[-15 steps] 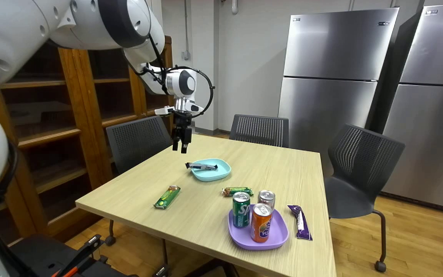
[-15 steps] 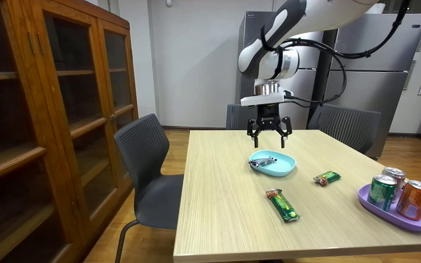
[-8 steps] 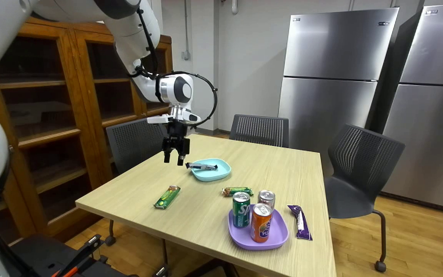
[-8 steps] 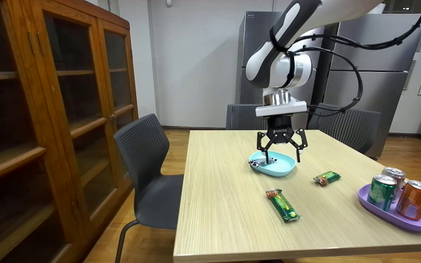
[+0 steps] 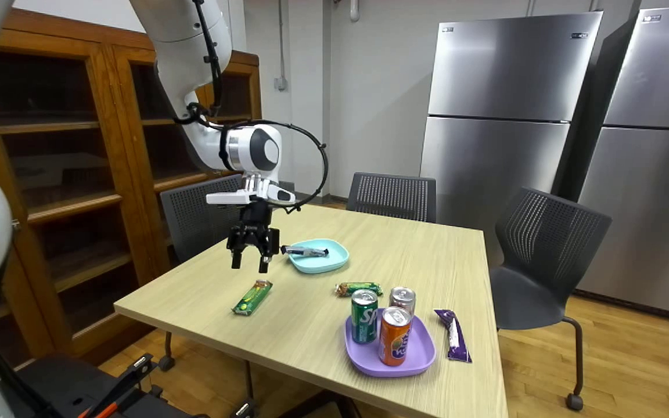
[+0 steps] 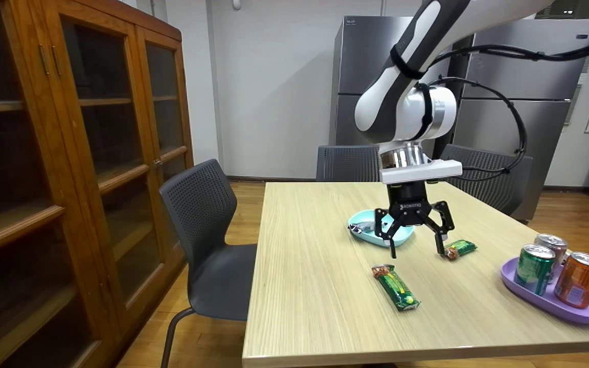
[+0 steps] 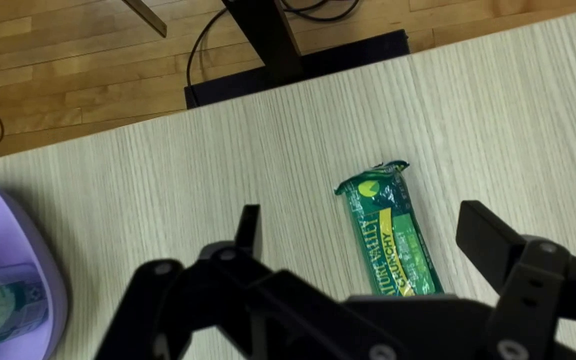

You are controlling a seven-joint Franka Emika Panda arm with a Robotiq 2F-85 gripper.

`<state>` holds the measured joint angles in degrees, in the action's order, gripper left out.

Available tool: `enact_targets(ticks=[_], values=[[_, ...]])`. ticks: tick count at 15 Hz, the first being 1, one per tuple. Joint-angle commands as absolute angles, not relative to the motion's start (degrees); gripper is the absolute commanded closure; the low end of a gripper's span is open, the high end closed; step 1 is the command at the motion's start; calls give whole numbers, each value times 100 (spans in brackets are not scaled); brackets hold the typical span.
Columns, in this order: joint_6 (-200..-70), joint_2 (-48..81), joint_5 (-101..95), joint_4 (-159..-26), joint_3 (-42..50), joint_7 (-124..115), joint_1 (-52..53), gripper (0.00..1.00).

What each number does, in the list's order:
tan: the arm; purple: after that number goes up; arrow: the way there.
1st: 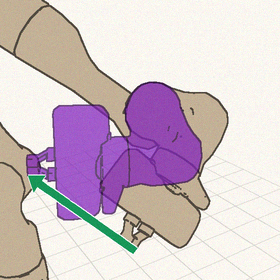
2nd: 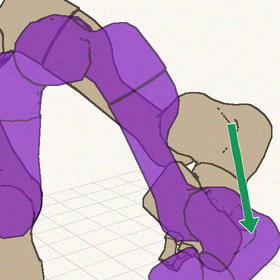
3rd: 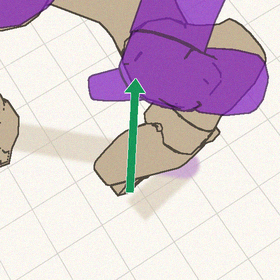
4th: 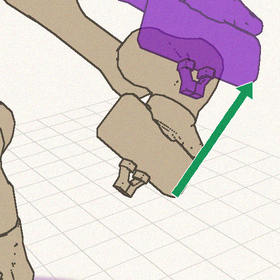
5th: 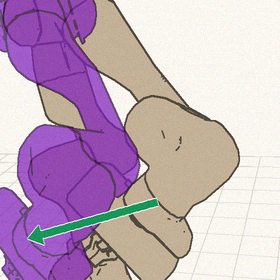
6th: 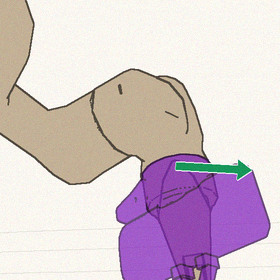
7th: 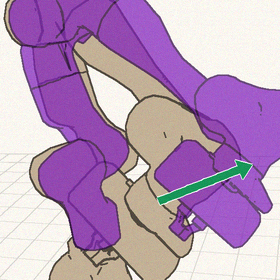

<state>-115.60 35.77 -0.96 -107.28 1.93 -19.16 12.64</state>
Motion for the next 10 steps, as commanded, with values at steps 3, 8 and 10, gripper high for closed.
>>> enact_targets(ticks=[3,8,10], values=[[-12066,3321,-479,-11355,14,-1393,1207,0],[-12485,3456,-658,-11415,-37,-1437,1266,0],[-12653,3519,-713,-11403,-38,-1484,1299,0]])
